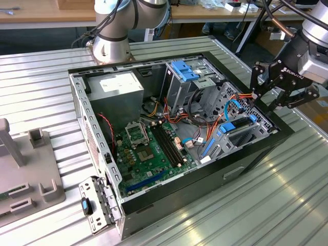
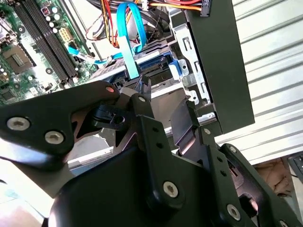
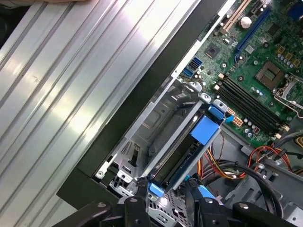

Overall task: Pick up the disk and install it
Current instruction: 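Insert the first disk wire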

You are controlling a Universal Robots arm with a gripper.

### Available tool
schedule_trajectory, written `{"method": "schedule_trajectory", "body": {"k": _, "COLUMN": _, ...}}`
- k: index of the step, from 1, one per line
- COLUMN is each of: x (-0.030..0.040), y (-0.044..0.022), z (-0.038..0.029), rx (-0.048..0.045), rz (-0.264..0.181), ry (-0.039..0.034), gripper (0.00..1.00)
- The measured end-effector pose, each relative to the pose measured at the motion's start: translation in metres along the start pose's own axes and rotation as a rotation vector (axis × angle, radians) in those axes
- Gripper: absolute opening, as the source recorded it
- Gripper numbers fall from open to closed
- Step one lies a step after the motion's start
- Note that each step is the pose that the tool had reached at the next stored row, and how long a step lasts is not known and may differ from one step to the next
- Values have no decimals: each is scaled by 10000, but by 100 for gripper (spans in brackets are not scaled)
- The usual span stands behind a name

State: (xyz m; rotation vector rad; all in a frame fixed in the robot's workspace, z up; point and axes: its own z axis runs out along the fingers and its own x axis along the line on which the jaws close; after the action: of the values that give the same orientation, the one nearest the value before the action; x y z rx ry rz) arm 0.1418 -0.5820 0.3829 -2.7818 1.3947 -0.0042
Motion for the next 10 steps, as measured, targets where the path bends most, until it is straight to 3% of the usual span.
{"method": "schedule_trajectory", "body": {"k": 4, "x": 0, "y": 0, "z": 0, "rx": -2, "rz": -51, "ry": 0, "gripper": 44}}
{"method": "schedule_trajectory", "body": {"k": 7, "x": 0, "y": 0, "z": 1, "rx": -10, "rz": -859, "ry": -23, "gripper": 44}}
{"method": "schedule_trajectory", "body": {"k": 10, "x": 0, "y": 0, "z": 1, "rx": -10, "rz": -866, "ry": -23, "gripper": 44}}
